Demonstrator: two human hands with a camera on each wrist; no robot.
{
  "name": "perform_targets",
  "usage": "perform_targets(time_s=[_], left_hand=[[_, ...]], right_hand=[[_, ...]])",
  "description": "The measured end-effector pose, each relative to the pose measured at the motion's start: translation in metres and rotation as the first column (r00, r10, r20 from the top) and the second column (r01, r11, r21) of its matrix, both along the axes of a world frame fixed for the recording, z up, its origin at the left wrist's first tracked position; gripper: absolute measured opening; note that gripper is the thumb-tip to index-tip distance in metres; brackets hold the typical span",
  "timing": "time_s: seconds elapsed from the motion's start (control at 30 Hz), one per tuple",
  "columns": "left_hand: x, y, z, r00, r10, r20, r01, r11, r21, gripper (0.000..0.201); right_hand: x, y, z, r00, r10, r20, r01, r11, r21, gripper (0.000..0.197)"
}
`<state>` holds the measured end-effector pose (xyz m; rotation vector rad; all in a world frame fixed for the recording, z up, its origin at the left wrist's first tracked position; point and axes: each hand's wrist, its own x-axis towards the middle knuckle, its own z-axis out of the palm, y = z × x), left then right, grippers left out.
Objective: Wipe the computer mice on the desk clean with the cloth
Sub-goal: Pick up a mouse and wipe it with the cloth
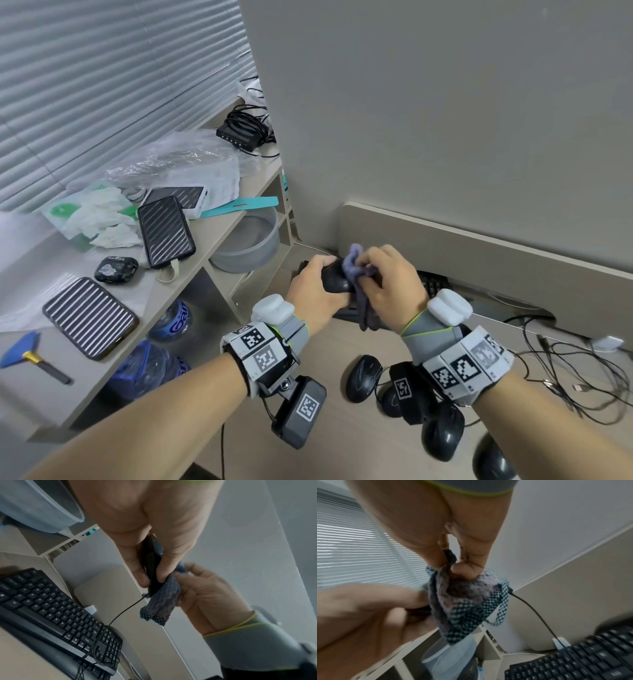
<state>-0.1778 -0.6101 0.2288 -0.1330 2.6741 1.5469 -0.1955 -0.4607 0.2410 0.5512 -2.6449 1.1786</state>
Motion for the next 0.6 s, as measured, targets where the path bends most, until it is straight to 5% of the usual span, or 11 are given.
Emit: perform_targets(time_s=[0.1,0.27,0.4,0.6], left_hand=[[-0.004,0.003,0.0,1.0,-0.004,0.011,0.004,0.999,-0.039,0.037],[-0.004,0.0,0.001,0.998,0.065,0.014,-0.065,0.995,0.081,0.056],[-0.008,0.002,0.001,0.998,0.059,0.01,-0.06,0.994,0.089,0.052],[-0.011,0.002,0.003,0.997,0.065,0.034,-0.069,0.989,0.129,0.058]], right_hand=[[0.003,-0.011,0.006,0.995,0.099,-0.015,-0.099,0.995,-0.016,0.013],[-0.017,0.011,-0.004,0.991,-0.13,0.04,0.131,0.991,-0.022,0.012],[-0.002,-0.003,0.002,0.998,0.065,-0.011,-0.065,0.997,-0.044,0.009],[-0.027,0.021,-0.009,0.969,-0.209,0.132,0.212,0.977,-0.013,0.009]])
